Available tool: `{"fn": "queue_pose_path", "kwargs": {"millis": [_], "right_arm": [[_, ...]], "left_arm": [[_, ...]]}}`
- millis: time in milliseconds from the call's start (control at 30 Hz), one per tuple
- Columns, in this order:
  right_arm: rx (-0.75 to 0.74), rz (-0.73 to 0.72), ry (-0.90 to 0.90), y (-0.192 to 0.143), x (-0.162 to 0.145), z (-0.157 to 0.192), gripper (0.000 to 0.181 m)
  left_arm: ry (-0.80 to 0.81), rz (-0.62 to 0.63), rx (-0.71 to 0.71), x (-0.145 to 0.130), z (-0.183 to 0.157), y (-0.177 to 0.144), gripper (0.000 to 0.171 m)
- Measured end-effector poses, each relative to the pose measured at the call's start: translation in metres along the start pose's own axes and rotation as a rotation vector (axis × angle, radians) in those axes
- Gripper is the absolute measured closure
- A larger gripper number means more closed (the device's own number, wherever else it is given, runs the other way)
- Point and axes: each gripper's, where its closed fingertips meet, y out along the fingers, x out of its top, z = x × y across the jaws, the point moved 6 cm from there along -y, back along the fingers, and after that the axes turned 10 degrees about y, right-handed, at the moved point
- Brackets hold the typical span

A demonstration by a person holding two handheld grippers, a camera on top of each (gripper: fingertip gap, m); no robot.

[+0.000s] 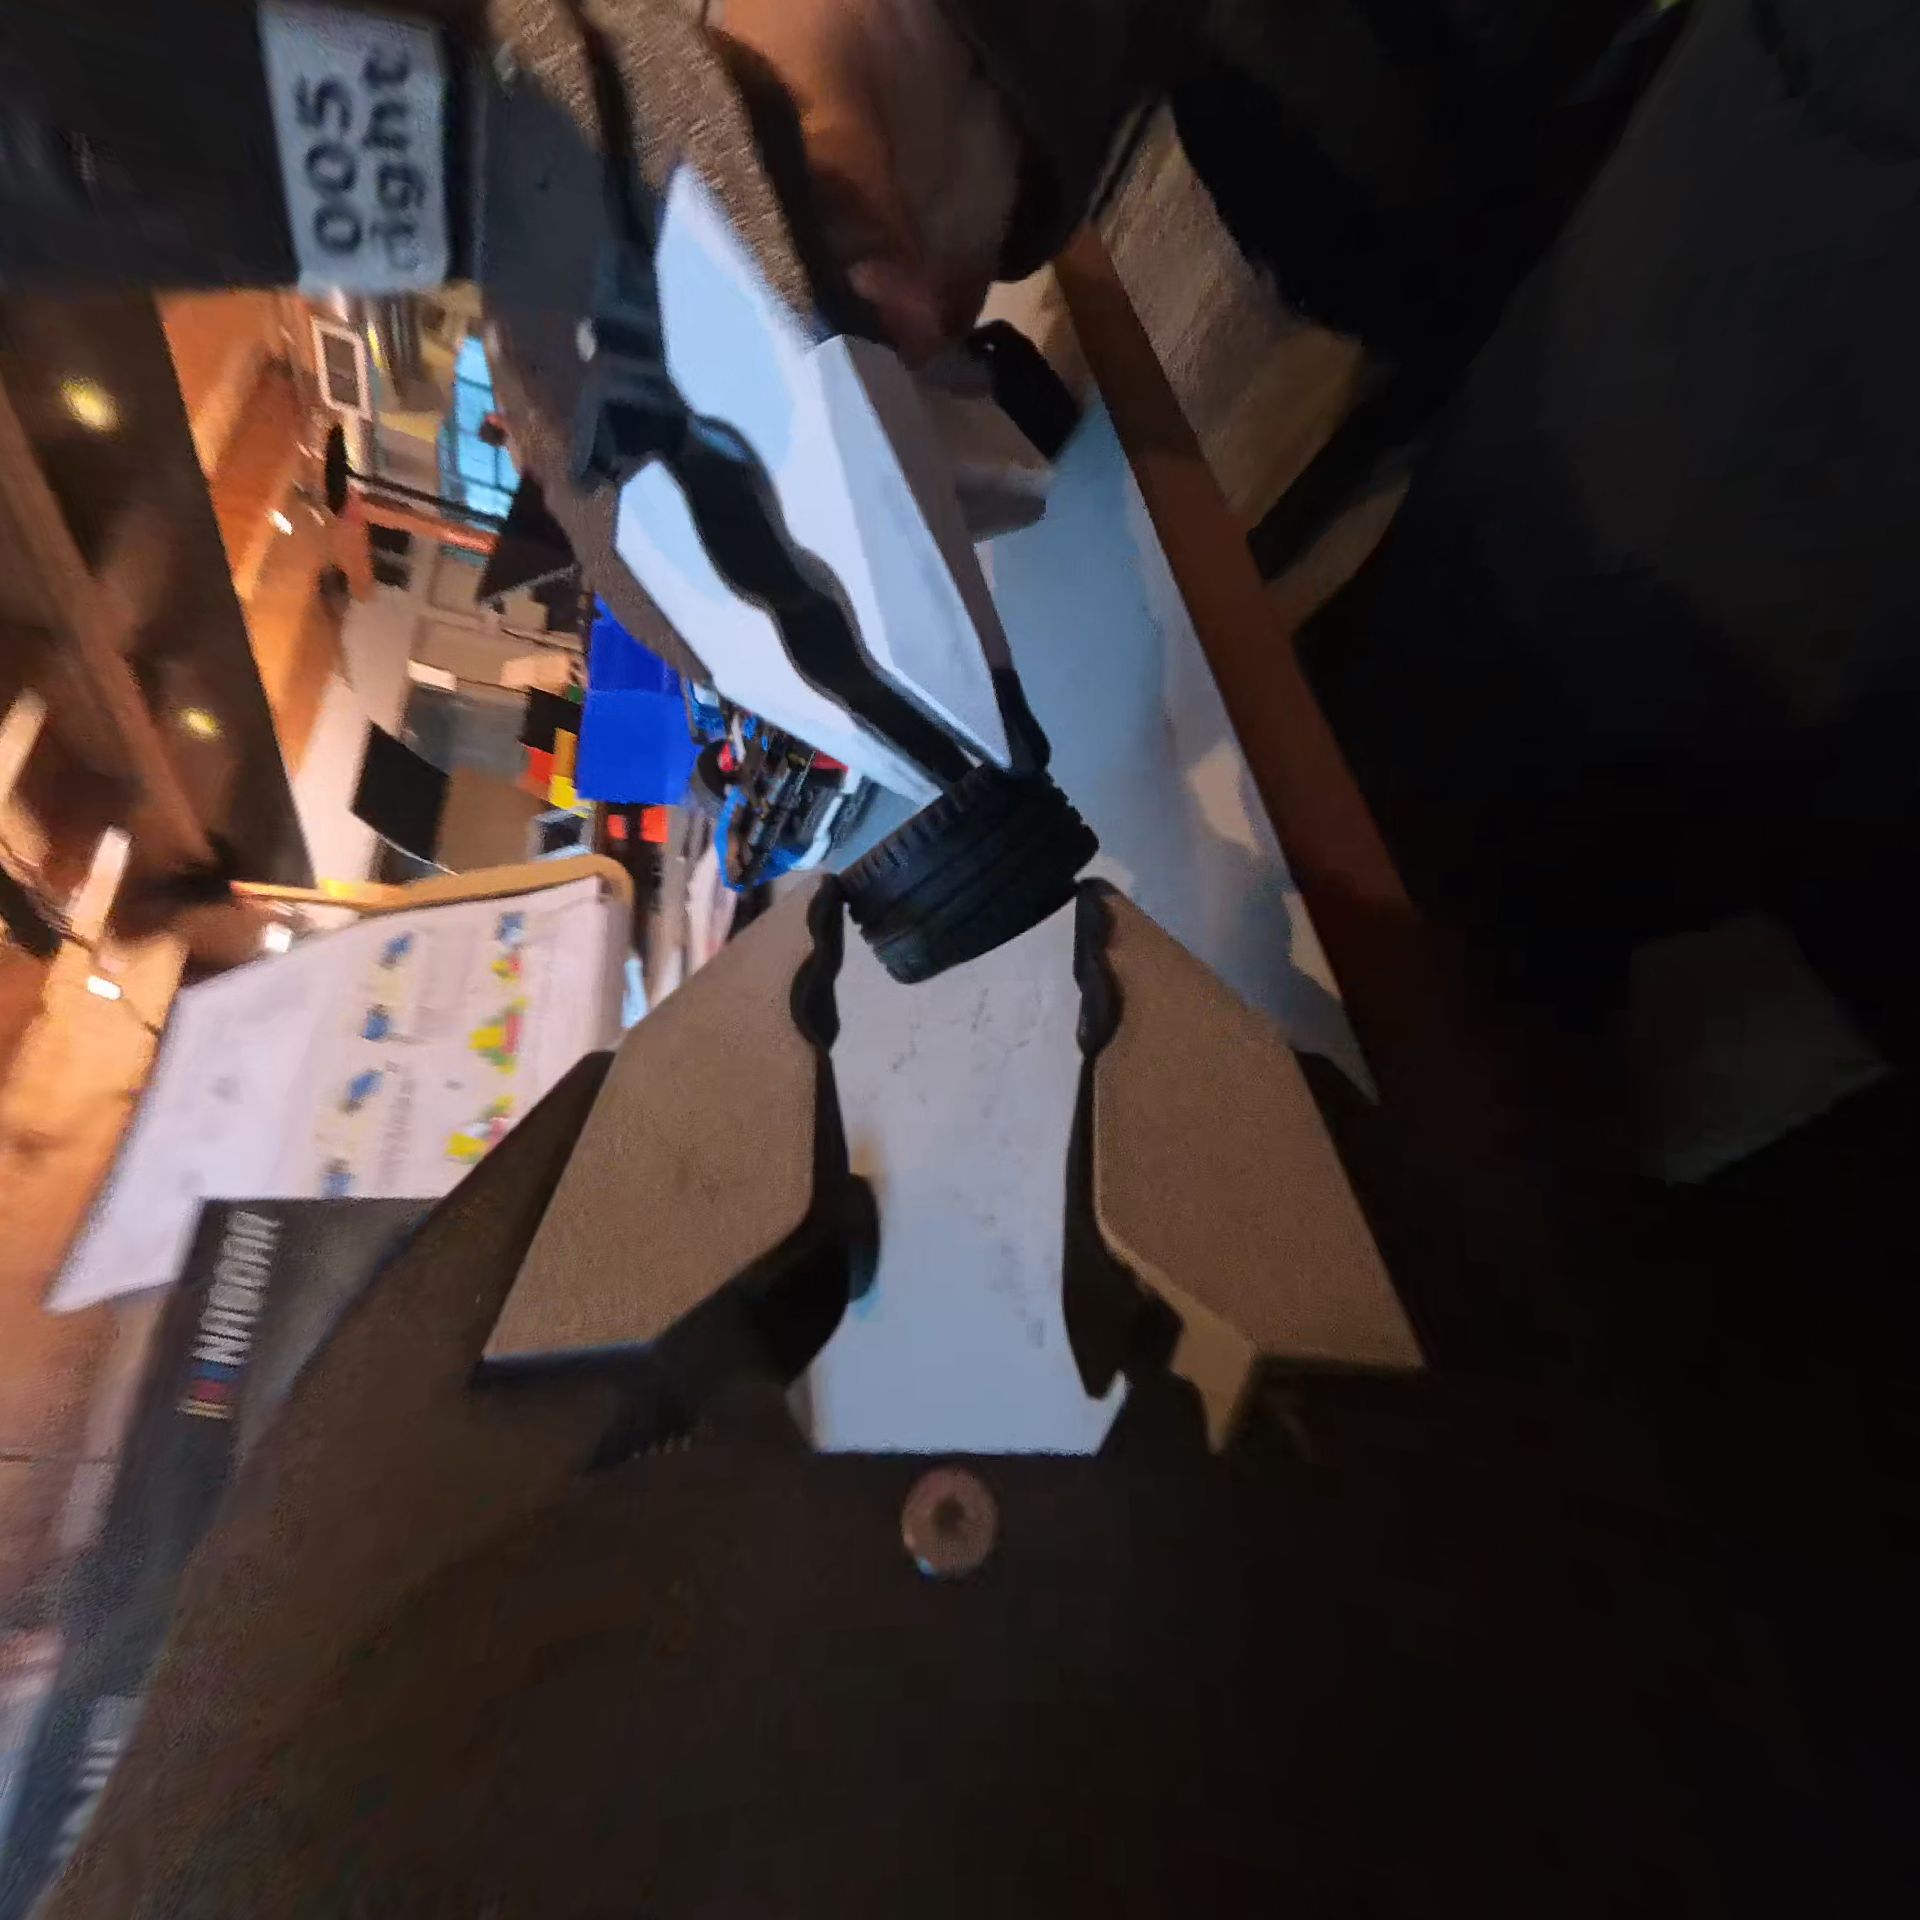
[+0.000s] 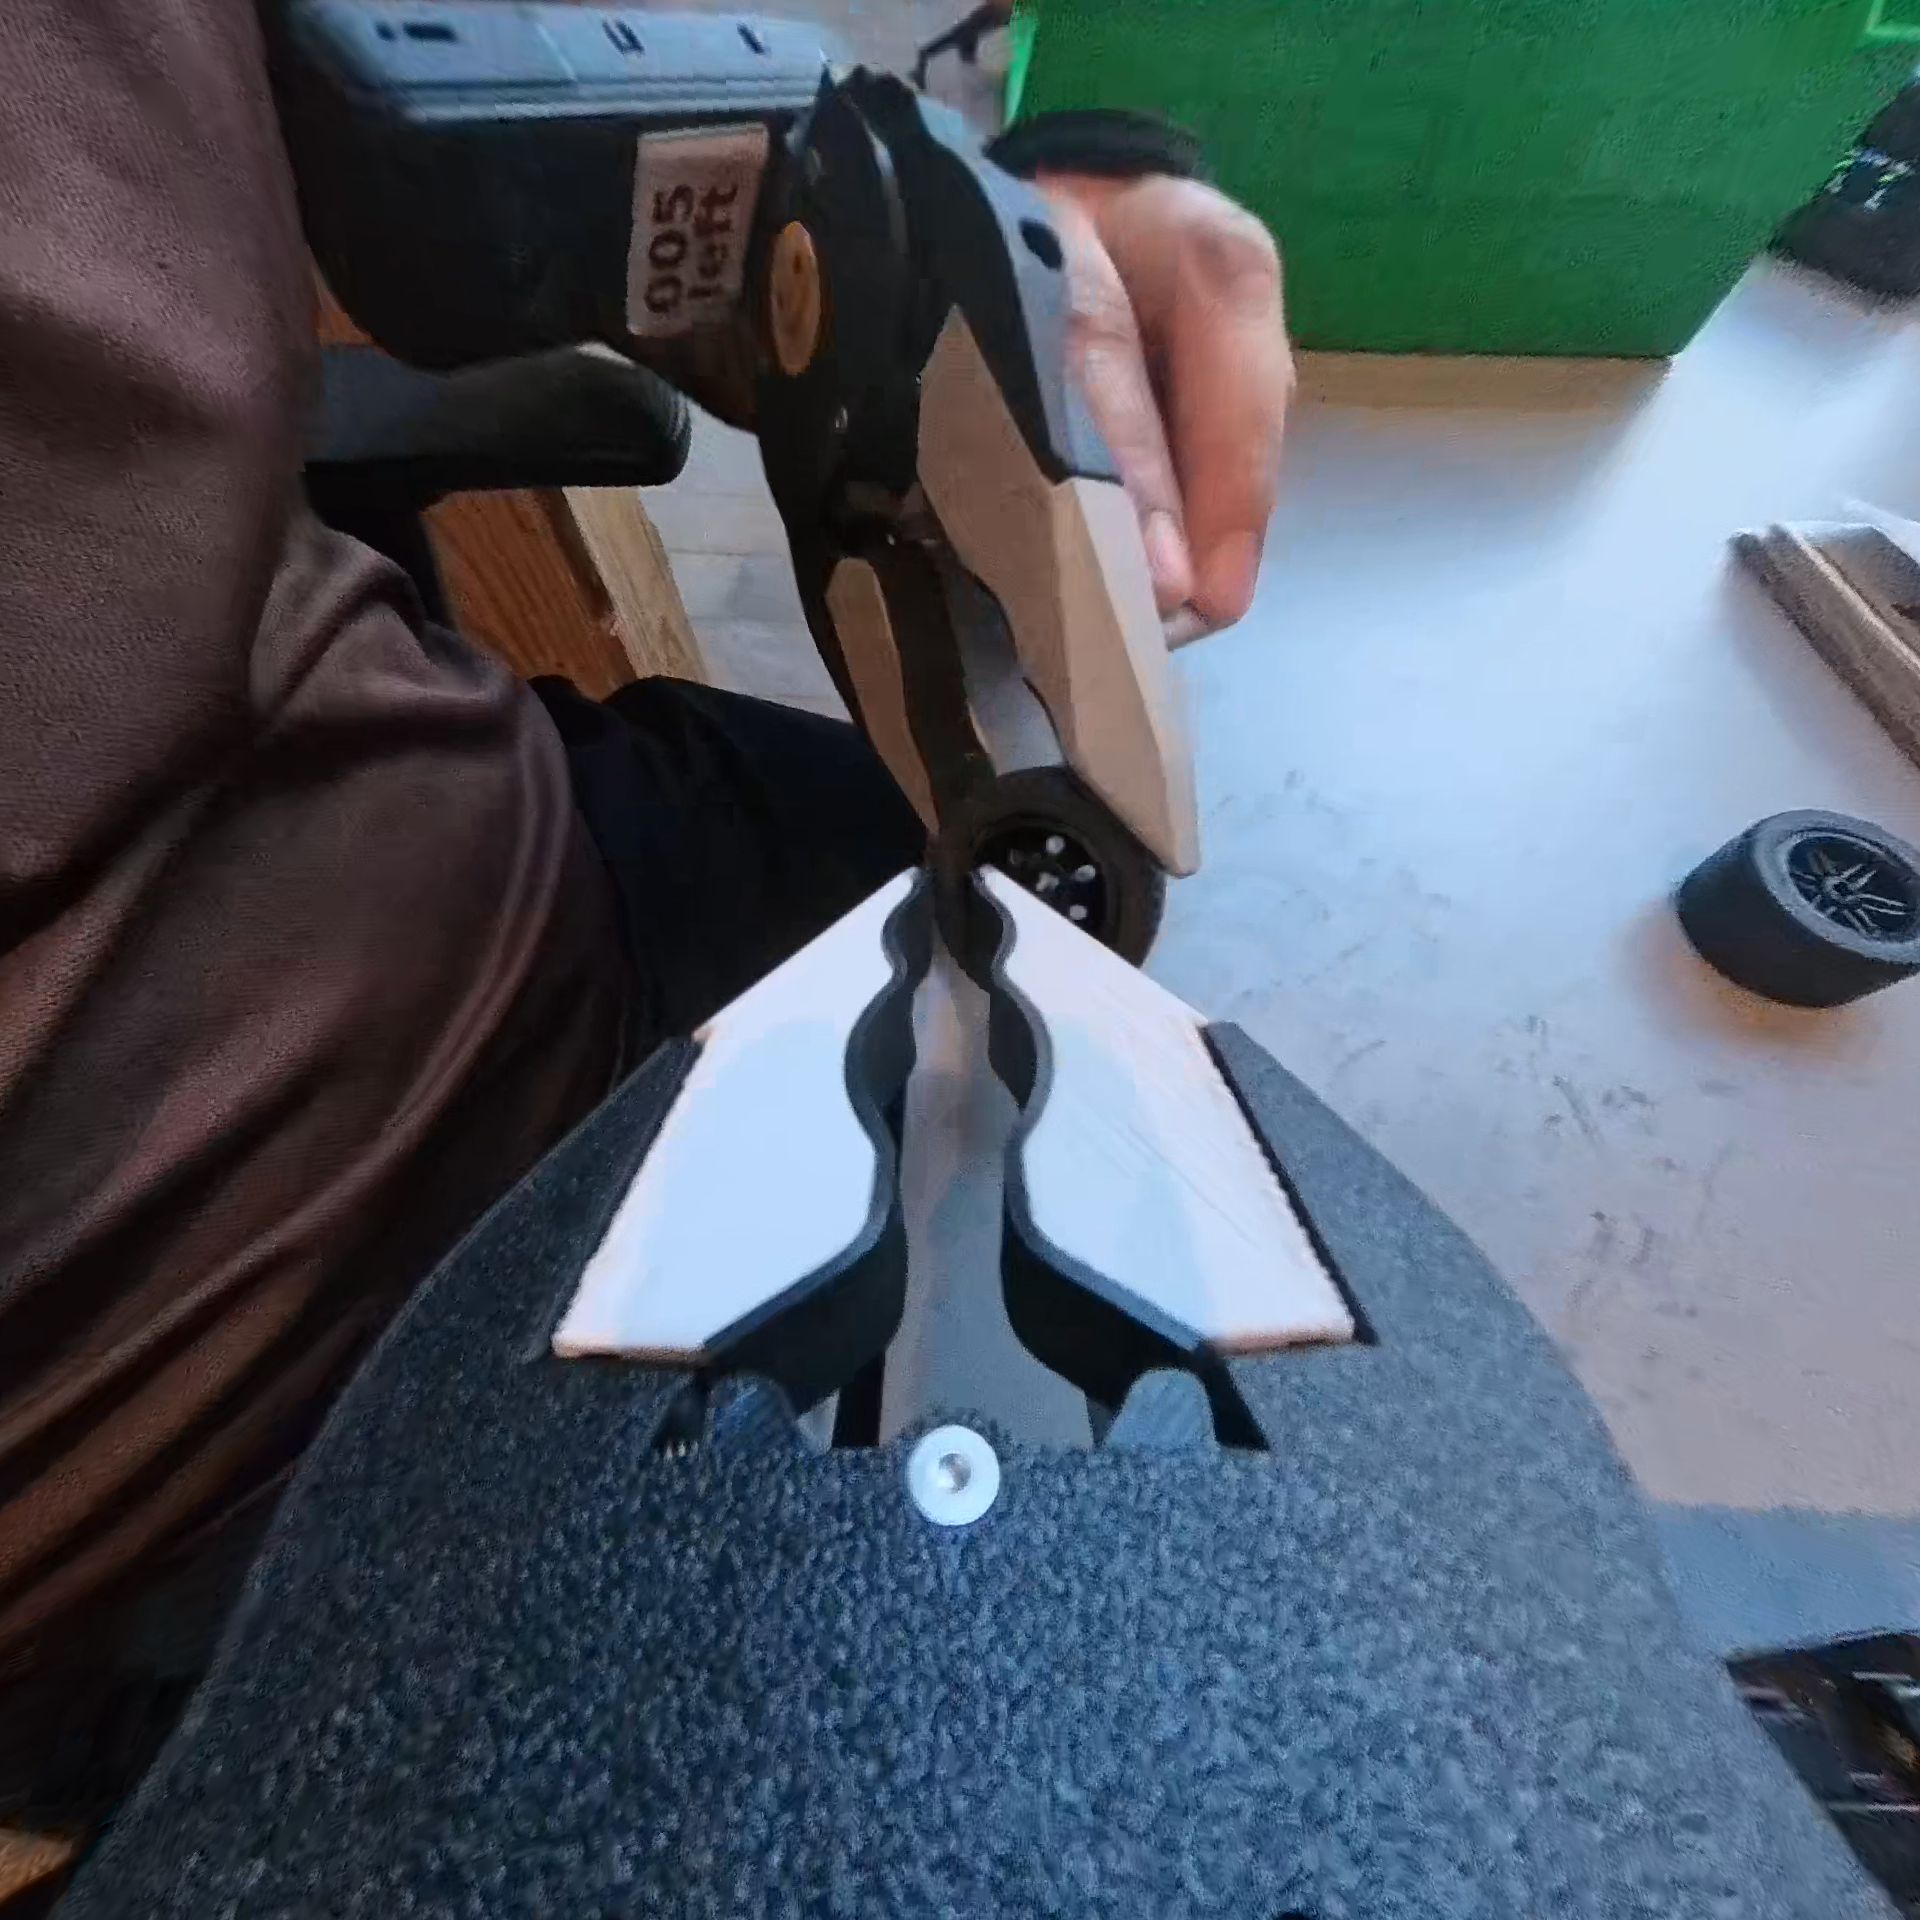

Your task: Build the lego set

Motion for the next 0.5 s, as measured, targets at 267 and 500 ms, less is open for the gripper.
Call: {"fn": "queue_pose_path", "kwargs": {"millis": [267, 500], "right_arm": [[0.091, 0.045, 0.011, 0.001, -0.001, -0.001, 0.180], [0.149, 0.040, 0.044, -0.002, -0.002, -0.003, 0.180]], "left_arm": [[0.056, -0.050, -0.038, 0.001, 0.006, -0.008, 0.121], [0.132, -0.115, -0.136, 0.013, -0.006, -0.004, 0.148]]}}
